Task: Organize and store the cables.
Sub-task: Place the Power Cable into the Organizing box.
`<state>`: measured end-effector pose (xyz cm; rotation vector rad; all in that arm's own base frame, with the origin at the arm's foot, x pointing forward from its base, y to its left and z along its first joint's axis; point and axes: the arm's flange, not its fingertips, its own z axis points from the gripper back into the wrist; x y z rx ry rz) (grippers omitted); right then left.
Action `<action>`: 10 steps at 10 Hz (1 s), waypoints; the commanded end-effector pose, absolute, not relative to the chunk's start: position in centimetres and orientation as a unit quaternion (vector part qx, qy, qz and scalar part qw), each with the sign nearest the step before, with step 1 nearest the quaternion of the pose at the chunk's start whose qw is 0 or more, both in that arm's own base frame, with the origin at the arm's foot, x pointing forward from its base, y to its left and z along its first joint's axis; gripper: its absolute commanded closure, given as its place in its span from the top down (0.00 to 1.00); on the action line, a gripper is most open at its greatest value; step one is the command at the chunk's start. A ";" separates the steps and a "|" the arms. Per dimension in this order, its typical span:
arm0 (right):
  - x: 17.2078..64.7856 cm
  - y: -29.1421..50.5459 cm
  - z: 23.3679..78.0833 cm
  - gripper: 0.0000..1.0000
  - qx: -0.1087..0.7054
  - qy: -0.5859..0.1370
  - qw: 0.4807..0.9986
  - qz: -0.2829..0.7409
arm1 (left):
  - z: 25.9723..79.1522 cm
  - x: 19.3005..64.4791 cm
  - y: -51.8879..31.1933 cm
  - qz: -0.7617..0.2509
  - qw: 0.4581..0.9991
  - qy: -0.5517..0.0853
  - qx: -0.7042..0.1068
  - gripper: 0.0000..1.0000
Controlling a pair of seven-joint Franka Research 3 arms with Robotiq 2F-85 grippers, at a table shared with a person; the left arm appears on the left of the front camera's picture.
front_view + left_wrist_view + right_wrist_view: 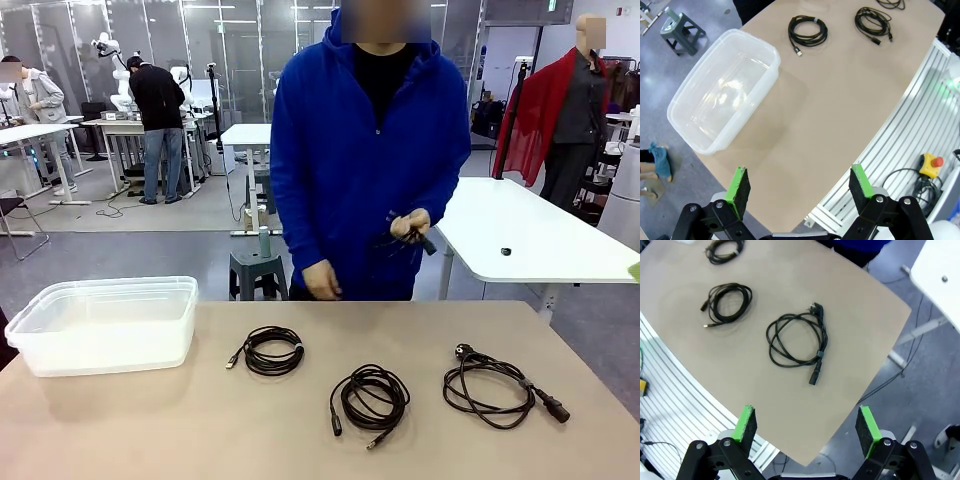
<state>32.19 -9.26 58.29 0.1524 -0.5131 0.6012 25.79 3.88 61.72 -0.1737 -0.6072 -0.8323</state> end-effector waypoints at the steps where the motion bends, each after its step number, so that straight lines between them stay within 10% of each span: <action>1: 34.0 -9.1 58.4 1.00 0.073 -0.227 0.934 0.265 | 61.7 25.8 3.9 -0.398 0.867 -0.290 -0.083 1.00; 10: 37.4 -8.2 54.7 1.00 0.028 -0.198 0.946 0.257 | 61.7 25.8 3.9 -0.398 0.867 -0.290 -0.083 1.00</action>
